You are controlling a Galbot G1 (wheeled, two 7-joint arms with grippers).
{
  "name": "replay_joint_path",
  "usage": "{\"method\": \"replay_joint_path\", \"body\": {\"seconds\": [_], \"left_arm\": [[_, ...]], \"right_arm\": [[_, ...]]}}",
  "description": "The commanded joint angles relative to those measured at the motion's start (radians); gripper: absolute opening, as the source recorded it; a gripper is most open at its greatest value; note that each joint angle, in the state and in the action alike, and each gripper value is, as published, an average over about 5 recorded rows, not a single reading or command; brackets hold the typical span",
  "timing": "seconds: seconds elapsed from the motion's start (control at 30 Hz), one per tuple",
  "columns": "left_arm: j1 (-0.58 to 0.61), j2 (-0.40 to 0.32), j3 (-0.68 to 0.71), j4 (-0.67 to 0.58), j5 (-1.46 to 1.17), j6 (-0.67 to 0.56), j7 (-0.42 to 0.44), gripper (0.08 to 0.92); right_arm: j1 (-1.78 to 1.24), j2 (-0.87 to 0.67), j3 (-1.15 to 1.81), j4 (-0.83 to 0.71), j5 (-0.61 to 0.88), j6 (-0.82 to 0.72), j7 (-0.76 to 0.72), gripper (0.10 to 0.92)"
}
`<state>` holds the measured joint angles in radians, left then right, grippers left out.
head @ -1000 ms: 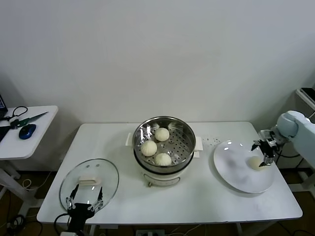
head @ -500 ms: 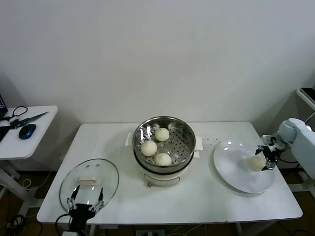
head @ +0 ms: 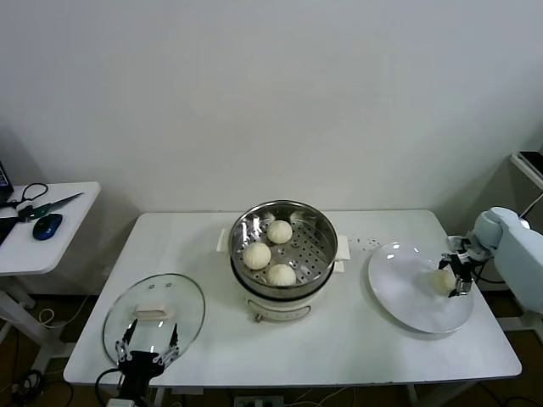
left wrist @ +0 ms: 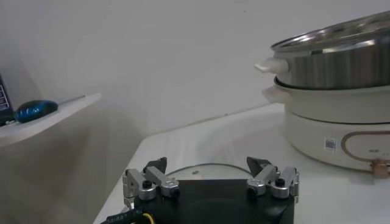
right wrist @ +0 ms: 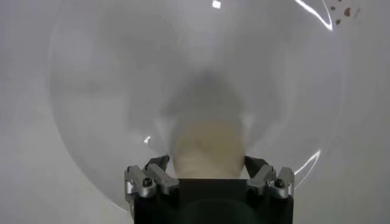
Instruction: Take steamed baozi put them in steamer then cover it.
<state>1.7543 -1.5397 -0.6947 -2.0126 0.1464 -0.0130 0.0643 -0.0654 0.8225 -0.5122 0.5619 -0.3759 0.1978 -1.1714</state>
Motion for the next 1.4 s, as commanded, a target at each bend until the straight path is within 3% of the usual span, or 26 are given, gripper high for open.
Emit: {"method": "replay_joint_path", "body": {"seconds": [0.03,0.37,0.73,1.13,1.4], "left_arm": [[0.0,-0.001,0.003,0.001,0.003,0.0,0.0,0.823],[0.004,-0.004,0.006,-0.006,0.006,-0.002,0.0,0.823],[0.017,-0.003,0.029,-0.033,0.0,-0.008,0.0,0.823],[0.011,0.019,0.065,-0.05,0.002,-0.004,0.005,0.823],[0.003,0.03,0.086,-0.068,0.017,0.0,0.005,0.823]], "right_arm": [[0.002,0.02,0.015,-0.03,-0.021,0.009,-0.008,0.759],[0.068,-0.001,-0.081,0.005,0.099,-0.01,-0.022,0.678],[0.537,0.013,-0.658,0.149,0.63,-0.129,-0.063,0.679],[0.951,0.149,-1.182,0.506,1.201,-0.354,0.079,0.679],[0.988,0.248,-1.275,0.639,1.305,-0.426,0.184,0.679]]}}
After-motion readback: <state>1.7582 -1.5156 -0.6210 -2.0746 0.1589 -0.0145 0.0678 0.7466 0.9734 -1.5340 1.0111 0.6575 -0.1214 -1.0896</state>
